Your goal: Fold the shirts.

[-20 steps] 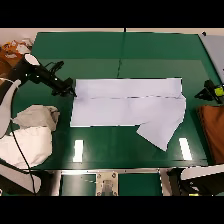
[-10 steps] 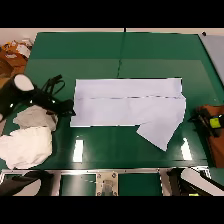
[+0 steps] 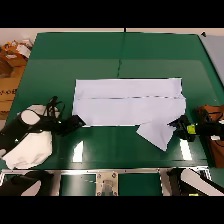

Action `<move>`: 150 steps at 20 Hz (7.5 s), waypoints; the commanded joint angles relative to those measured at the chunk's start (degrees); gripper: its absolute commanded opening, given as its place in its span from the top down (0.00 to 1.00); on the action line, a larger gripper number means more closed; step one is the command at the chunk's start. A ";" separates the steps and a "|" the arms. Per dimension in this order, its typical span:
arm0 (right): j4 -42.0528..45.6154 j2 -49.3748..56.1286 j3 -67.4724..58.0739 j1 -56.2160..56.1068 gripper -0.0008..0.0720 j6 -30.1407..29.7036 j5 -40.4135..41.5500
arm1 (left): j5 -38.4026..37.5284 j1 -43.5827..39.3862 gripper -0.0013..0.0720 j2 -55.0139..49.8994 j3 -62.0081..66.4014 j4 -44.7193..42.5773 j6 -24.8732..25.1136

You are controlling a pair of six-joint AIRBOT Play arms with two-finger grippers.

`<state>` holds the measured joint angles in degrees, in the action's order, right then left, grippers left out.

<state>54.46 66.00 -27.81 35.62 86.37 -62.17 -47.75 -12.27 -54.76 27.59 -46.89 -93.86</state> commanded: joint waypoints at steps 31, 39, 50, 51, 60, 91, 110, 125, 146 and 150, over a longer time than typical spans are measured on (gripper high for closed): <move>13.16 -11.69 -1.75 1.68 0.95 4.07 -16.61 | -15.74 -3.50 0.95 -14.51 15.21 -18.71 -0.76; 3.69 -16.00 -12.52 1.60 0.95 2.19 -17.62 | -20.17 -3.50 0.95 -16.15 32.76 -23.58 0.94; -10.16 16.87 -33.88 -9.33 0.93 -4.37 -2.23 | -9.79 -3.50 0.95 -38.12 51.41 -22.75 4.44; -10.16 20.85 -36.26 -10.14 0.87 -4.39 -1.05 | -7.43 -3.50 0.94 -39.67 52.57 -22.75 4.39; -7.93 31.95 -56.72 -0.22 0.25 -11.67 -7.87 | -3.98 4.61 0.03 -40.63 65.75 -24.74 3.26; -12.46 43.56 -53.13 -2.69 0.16 -30.49 -22.75 | -15.06 3.85 0.95 -40.79 68.24 -15.10 7.45; -12.28 22.38 -73.48 -18.38 0.95 -7.87 -37.59 | 10.03 -30.16 0.95 -65.00 70.29 14.99 20.37; -12.46 22.82 -73.35 -33.86 0.95 0.79 -27.58 | -39.52 -3.34 0.95 -51.28 92.48 -20.90 12.68; -14.16 45.09 -75.32 -49.35 0.95 3.76 -8.98 | -40.13 6.51 0.95 -46.31 92.35 -21.79 15.32; -1.97 29.81 -56.61 -36.02 0.94 2.89 -6.27 | -40.65 6.51 0.95 -46.31 92.35 -21.99 15.28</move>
<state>44.38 104.09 -94.65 -9.15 89.86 -68.18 -88.18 -5.72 -101.12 119.90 -68.69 -78.72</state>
